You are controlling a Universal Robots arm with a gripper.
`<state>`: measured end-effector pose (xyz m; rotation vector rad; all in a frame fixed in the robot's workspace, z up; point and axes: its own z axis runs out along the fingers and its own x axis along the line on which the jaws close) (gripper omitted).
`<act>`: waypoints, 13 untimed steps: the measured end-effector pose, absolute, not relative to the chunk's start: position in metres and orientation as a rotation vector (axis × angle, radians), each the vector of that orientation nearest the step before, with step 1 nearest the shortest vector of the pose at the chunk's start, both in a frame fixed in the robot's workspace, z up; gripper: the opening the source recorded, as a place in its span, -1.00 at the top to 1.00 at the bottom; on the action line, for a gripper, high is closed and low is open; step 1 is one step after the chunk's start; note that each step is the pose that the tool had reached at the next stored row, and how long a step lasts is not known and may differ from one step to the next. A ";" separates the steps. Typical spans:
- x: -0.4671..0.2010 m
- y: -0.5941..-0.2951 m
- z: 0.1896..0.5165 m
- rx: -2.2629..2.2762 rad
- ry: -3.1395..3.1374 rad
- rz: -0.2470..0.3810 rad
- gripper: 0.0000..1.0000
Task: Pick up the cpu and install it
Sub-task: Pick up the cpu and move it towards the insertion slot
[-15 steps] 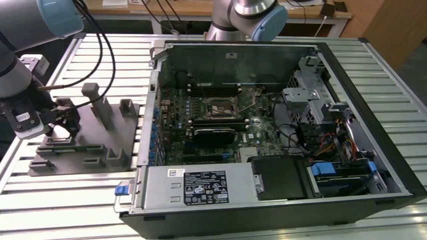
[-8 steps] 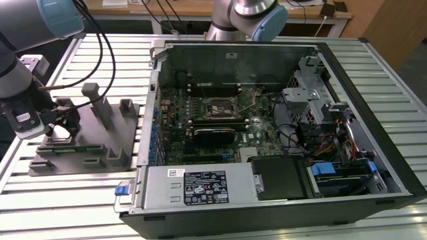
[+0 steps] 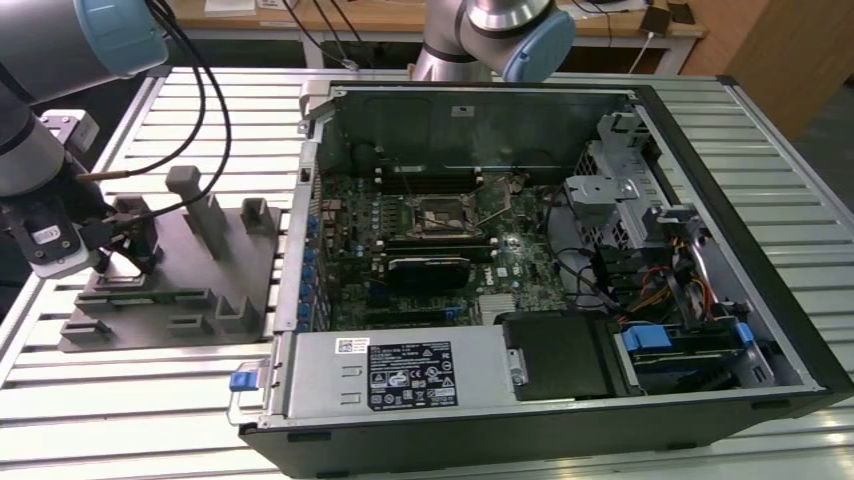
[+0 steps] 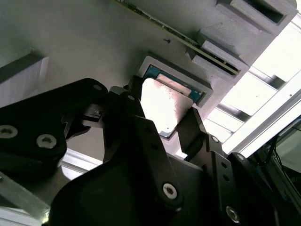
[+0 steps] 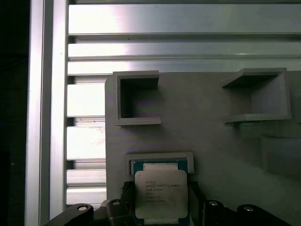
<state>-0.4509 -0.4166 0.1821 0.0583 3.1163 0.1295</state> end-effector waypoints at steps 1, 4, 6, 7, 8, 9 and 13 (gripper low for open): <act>-0.451 -0.417 0.182 0.058 3.116 0.130 -0.09; -0.451 -0.417 0.183 0.058 3.116 0.131 -0.09; -0.451 -0.417 0.185 0.058 3.116 0.131 -0.09; -0.451 -0.417 0.186 0.058 3.116 0.131 -0.09; -0.451 -0.417 0.187 0.058 3.116 0.131 -0.09; -0.451 -0.417 0.189 0.058 3.116 0.131 -0.09; -0.451 -0.416 0.195 0.058 3.114 0.131 -0.09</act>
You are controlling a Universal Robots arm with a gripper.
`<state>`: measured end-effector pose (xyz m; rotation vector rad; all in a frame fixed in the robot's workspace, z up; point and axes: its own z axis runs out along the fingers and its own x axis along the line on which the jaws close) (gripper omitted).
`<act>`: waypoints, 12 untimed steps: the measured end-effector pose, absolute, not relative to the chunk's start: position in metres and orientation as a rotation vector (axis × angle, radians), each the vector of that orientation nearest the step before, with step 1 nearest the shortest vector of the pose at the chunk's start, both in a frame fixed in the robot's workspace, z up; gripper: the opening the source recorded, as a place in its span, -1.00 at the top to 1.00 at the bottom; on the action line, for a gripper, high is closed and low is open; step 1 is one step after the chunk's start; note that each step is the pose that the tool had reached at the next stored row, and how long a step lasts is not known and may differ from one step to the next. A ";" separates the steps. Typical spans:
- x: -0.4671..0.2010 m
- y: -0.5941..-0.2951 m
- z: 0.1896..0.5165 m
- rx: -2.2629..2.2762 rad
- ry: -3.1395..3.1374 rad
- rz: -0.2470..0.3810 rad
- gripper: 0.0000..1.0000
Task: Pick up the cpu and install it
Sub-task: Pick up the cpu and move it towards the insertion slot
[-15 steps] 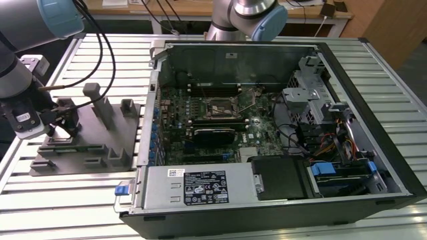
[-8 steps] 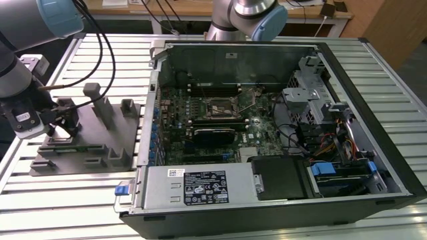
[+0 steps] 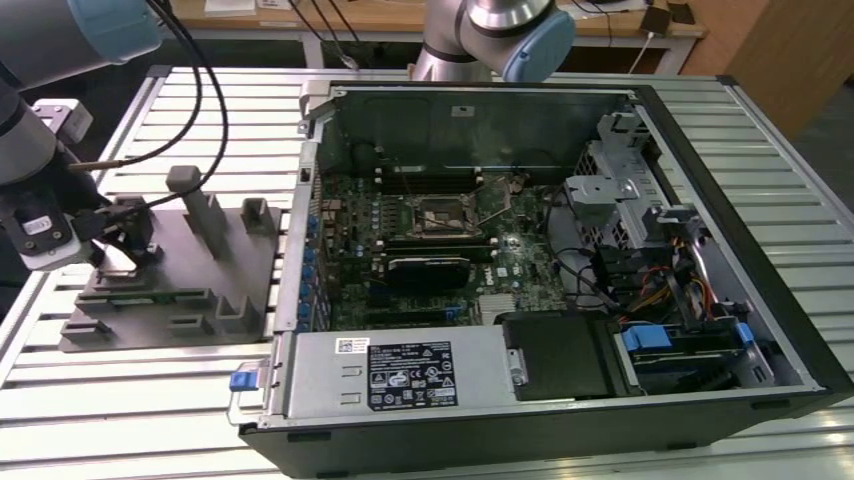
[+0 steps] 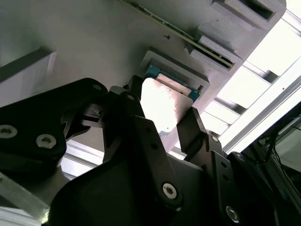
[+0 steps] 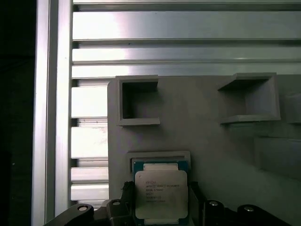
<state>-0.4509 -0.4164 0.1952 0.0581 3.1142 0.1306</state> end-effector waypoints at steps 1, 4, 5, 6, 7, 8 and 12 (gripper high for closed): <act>-0.451 -0.416 0.197 0.058 3.114 0.131 -0.09; -0.451 -0.416 0.204 0.058 3.112 0.131 -0.09; -0.451 -0.416 0.206 0.058 3.111 0.131 -0.09; -0.451 -0.416 0.209 0.058 3.110 0.131 -0.09; -0.451 -0.416 0.212 0.058 3.109 0.131 -0.09; -0.451 -0.415 0.214 0.058 3.109 0.130 -0.09; -0.451 -0.415 0.227 0.057 3.105 0.130 -0.09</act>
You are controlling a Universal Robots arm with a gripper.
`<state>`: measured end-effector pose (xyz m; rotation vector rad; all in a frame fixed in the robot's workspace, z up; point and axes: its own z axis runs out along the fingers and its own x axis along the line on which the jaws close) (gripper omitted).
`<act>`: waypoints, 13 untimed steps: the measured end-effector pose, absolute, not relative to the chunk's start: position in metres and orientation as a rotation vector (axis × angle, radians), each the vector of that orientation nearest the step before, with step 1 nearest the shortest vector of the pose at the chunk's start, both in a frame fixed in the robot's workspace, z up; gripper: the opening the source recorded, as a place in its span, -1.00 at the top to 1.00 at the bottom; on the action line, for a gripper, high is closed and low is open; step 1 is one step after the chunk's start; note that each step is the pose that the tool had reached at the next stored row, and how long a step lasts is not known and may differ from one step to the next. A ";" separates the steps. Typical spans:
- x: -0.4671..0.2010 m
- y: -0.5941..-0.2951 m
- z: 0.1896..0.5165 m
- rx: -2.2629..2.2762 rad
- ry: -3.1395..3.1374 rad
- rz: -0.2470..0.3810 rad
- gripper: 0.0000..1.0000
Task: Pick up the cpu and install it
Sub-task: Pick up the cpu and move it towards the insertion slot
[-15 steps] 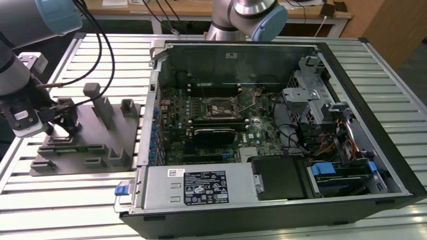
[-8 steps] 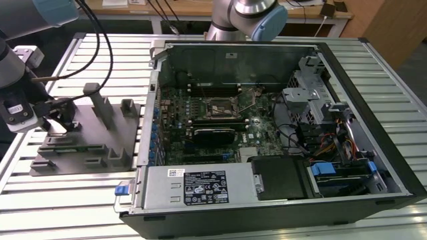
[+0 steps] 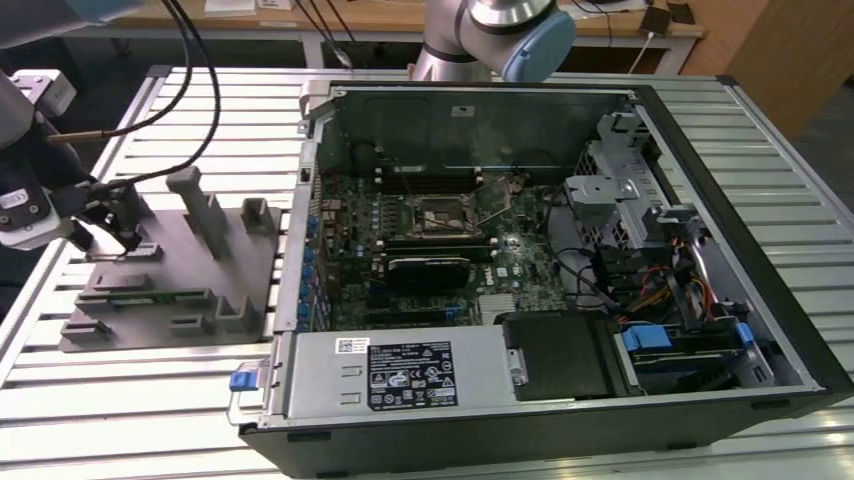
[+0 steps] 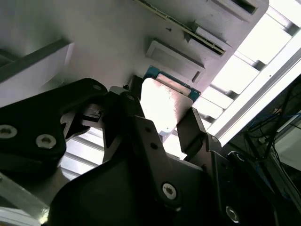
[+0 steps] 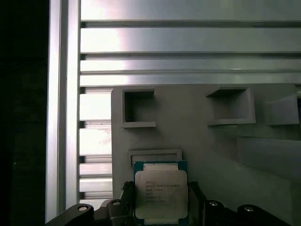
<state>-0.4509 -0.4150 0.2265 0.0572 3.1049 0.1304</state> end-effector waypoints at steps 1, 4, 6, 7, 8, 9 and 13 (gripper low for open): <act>-0.451 -0.415 0.230 0.057 3.104 0.130 -0.09; -0.451 -0.414 0.239 0.057 3.101 0.130 -0.09; -0.451 -0.414 0.246 0.057 3.098 0.130 -0.09; -0.451 -0.414 0.249 0.057 3.097 0.130 -0.09; -0.451 -0.414 0.253 0.057 3.096 0.130 -0.09; -0.451 -0.413 0.256 0.056 3.094 0.130 -0.09; -0.451 -0.413 0.268 0.056 3.088 0.130 -0.09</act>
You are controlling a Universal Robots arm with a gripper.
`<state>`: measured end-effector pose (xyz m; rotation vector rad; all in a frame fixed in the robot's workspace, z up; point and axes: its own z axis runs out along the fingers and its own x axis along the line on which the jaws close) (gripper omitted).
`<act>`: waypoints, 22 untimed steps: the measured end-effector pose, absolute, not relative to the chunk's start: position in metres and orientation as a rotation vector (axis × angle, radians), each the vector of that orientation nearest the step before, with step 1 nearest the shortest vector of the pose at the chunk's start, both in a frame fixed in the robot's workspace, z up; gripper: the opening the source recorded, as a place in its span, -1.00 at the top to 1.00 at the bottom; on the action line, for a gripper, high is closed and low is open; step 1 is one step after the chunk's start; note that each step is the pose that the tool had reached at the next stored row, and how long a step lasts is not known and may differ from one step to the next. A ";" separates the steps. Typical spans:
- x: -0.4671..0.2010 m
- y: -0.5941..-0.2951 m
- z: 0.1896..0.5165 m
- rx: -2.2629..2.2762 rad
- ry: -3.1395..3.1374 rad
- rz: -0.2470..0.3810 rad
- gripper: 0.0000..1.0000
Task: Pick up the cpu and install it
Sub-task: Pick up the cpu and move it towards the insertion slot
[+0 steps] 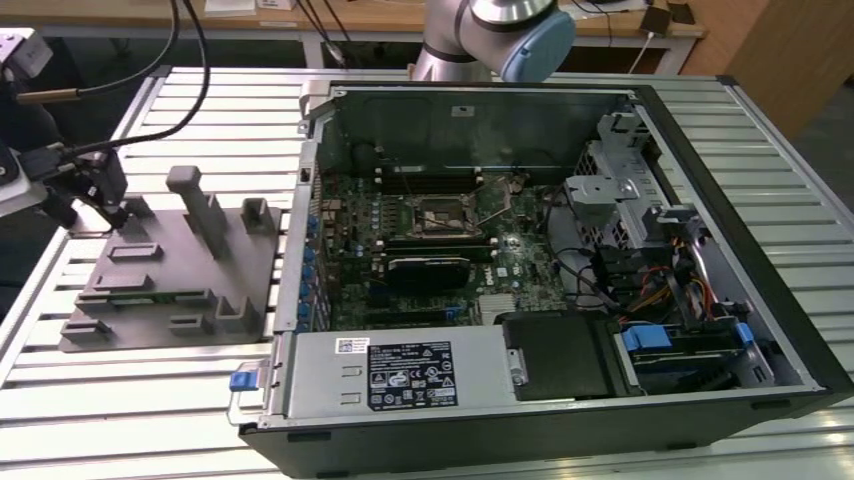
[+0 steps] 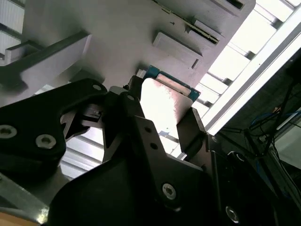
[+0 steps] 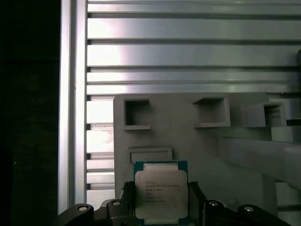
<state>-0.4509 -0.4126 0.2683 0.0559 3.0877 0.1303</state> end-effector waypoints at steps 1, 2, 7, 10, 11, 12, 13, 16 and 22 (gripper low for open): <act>-0.451 -0.412 0.271 0.056 3.086 0.130 -0.09; -0.451 -0.412 0.274 0.056 3.085 0.130 -0.09; -0.451 -0.412 0.289 0.055 3.078 0.130 -0.09; -0.451 -0.411 0.300 0.055 3.074 0.130 -0.09; -0.451 -0.411 0.303 0.055 3.073 0.130 -0.09; -0.451 -0.411 0.306 0.055 3.071 0.130 -0.09; -0.451 -0.411 0.310 0.054 3.070 0.130 -0.09; -0.451 -0.410 0.320 0.054 3.066 0.130 -0.09; -0.451 -0.409 0.338 0.054 3.056 0.130 -0.09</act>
